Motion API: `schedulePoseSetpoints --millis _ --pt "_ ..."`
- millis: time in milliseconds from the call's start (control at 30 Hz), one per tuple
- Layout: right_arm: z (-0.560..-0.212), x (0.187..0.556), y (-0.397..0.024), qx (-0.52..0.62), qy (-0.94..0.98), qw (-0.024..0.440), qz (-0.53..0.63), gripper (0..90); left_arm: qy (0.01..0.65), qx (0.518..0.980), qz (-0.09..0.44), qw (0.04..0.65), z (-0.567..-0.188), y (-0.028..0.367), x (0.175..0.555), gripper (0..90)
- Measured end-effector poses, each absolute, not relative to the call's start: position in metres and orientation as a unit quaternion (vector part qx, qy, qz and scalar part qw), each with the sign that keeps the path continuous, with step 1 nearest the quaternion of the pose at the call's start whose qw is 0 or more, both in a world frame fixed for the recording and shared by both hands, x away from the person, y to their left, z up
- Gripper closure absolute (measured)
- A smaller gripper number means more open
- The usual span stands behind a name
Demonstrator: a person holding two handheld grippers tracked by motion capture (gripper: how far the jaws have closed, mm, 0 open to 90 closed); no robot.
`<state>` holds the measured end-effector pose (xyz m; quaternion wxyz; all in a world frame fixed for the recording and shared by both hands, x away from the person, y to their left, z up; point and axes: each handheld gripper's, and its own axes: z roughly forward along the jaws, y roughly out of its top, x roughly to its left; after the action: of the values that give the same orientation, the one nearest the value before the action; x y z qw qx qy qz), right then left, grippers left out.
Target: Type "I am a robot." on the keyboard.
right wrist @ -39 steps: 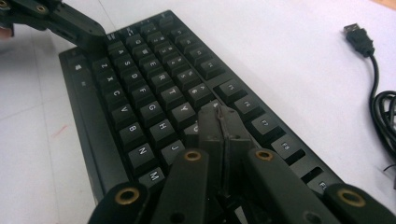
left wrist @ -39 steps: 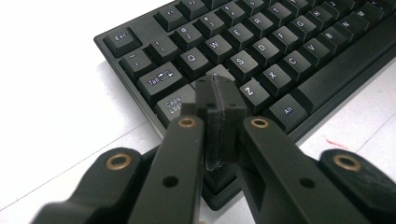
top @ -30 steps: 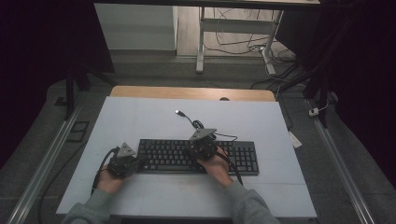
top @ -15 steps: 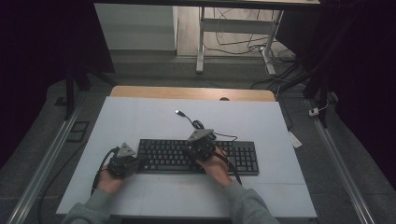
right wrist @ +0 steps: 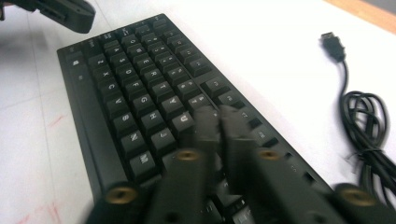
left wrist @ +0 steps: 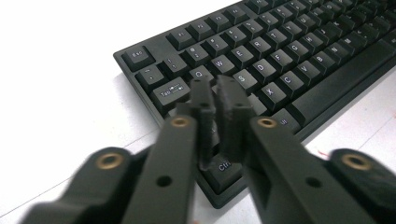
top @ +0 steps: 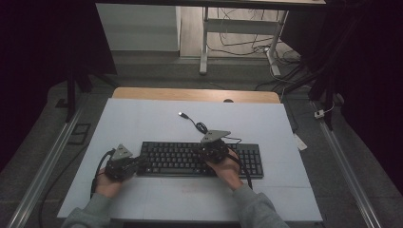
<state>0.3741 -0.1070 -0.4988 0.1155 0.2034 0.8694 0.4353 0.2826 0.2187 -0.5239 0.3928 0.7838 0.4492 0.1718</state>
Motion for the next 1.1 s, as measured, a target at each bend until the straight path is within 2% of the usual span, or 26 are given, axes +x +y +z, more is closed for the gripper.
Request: schedulePoseSetpoints --millis 167,367,633,1100 --pt "-0.494 0.371 -0.122 0.213 0.862 0.119 0.444 64.4 0.451 0.780 0.169 0.399 -0.524 0.220 0.283 68.3" --pt "-0.492 0.368 -0.140 0.227 0.859 0.122 0.442 55.3 0.457 0.775 0.170 0.401 -0.524 0.222 0.283 55.3" --pt "-0.492 0.362 -0.160 0.244 0.856 0.123 0.439 52.4 0.462 0.771 0.175 0.402 -0.524 0.224 0.283 48.4" --pt "-0.493 0.354 -0.182 0.257 0.850 0.130 0.440 52.4 0.467 0.769 0.181 0.398 -0.525 0.225 0.283 44.2"
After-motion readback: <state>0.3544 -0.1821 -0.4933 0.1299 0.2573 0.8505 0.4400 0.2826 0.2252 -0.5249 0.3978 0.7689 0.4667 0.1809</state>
